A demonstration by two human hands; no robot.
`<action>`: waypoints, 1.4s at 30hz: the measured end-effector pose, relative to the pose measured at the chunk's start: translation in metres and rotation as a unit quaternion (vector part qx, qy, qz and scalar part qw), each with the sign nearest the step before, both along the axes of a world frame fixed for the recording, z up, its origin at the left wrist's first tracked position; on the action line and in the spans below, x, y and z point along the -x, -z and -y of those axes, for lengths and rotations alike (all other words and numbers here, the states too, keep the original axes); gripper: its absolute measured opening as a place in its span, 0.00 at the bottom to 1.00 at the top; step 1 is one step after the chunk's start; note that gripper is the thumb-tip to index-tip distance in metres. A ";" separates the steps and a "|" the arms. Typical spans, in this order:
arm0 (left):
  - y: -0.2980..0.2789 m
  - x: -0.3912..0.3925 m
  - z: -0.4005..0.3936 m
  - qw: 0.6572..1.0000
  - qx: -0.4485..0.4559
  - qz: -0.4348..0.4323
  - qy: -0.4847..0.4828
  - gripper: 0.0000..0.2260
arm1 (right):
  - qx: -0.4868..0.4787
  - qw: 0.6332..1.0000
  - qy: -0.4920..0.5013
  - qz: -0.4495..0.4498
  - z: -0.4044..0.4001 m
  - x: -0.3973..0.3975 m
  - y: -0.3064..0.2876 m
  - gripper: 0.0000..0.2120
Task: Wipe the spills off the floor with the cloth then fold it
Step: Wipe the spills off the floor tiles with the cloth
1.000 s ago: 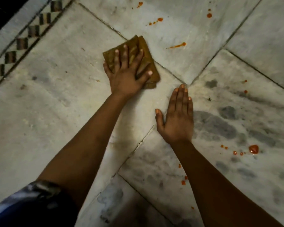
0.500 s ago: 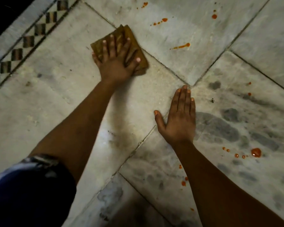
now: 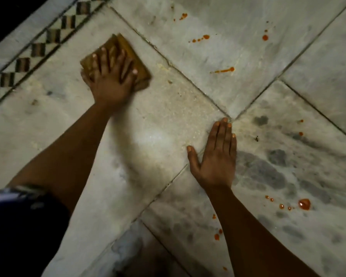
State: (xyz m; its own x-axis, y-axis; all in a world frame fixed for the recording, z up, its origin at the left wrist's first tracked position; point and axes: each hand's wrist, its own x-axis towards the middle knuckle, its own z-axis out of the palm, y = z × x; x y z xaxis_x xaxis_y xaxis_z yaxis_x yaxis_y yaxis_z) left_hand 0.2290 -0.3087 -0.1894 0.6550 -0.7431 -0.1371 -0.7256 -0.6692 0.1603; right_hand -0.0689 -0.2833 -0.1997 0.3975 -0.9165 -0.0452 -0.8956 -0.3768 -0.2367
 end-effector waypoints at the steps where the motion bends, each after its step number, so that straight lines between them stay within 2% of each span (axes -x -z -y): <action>1: -0.002 -0.004 0.024 1.000 -0.002 -0.004 -0.026 0.27 | 0.004 1.000 0.000 0.003 0.001 0.000 0.001 0.40; 3: -0.003 0.006 0.056 0.999 -0.011 -0.007 -0.033 0.27 | 0.009 1.000 0.000 -0.001 0.000 0.000 0.001 0.40; 5: -0.002 0.030 0.062 1.000 -0.010 -0.001 0.023 0.27 | 0.011 1.000 0.000 -0.002 0.001 0.000 0.002 0.40; 9: -0.001 0.075 -0.010 0.977 0.026 0.013 0.210 0.29 | 0.013 1.000 0.000 -0.006 0.002 -0.001 0.000 0.40; 11: 0.001 0.060 -0.049 0.970 0.021 0.018 0.241 0.29 | 0.016 1.000 -0.003 -0.004 0.003 -0.002 -0.001 0.40; 14: -0.003 0.001 -0.064 0.989 0.002 0.018 0.145 0.30 | 0.016 1.000 -0.001 -0.007 0.003 -0.001 0.001 0.40; 16: -0.005 -0.034 -0.048 0.997 -0.026 0.014 0.071 0.30 | 0.017 1.000 -0.004 -0.004 0.003 0.000 0.002 0.41; 20: -0.009 -0.041 0.006 0.999 -0.036 -0.013 -0.032 0.31 | 0.023 1.000 -0.006 0.003 0.002 0.000 0.005 0.40; 22: -0.009 -0.013 0.015 0.999 -0.034 -0.007 -0.007 0.31 | 0.027 1.000 -0.005 0.007 0.002 0.001 0.006 0.40; 24: -0.006 0.025 0.000 0.997 -0.024 0.003 0.073 0.31 | 0.026 1.000 -0.008 0.006 0.002 0.000 0.005 0.41; 27: -0.005 0.081 -0.062 0.978 -0.006 0.017 0.206 0.35 | 0.019 1.000 -0.013 0.003 0.002 0.000 0.004 0.41; 29: -0.003 0.094 -0.114 0.969 -0.014 0.020 0.246 0.36 | 0.021 1.000 -0.013 0.004 0.002 0.000 0.003 0.41; 31: -0.001 0.080 -0.156 0.977 -0.026 0.025 0.210 0.36 | 0.022 1.000 -0.016 0.006 0.002 0.001 0.003 0.41; 33: -0.006 0.047 -0.172 0.991 -0.031 0.032 0.124 0.38 | 0.019 1.000 -0.017 0.007 0.003 0.001 0.005 0.42; 35: -0.010 0.013 -0.162 0.998 -0.035 0.009 0.044 0.40 | 0.021 1.000 -0.018 0.006 0.002 0.001 0.006 0.42; 37: -0.013 -0.013 -0.137 0.999 -0.036 -0.022 0.002 0.39 | 0.014 1.000 -0.019 -0.002 0.001 0.002 0.005 0.43; 40: -0.012 -0.011 -0.104 0.997 -0.059 -0.038 0.007 0.37 | -0.013 1.000 -0.017 -0.015 -0.003 0.001 0.003 0.44; 42: -0.016 0.015 -0.104 0.994 -0.089 -0.031 0.054 0.44 | -0.034 0.999 -0.021 -0.019 -0.013 0.002 -0.001 0.44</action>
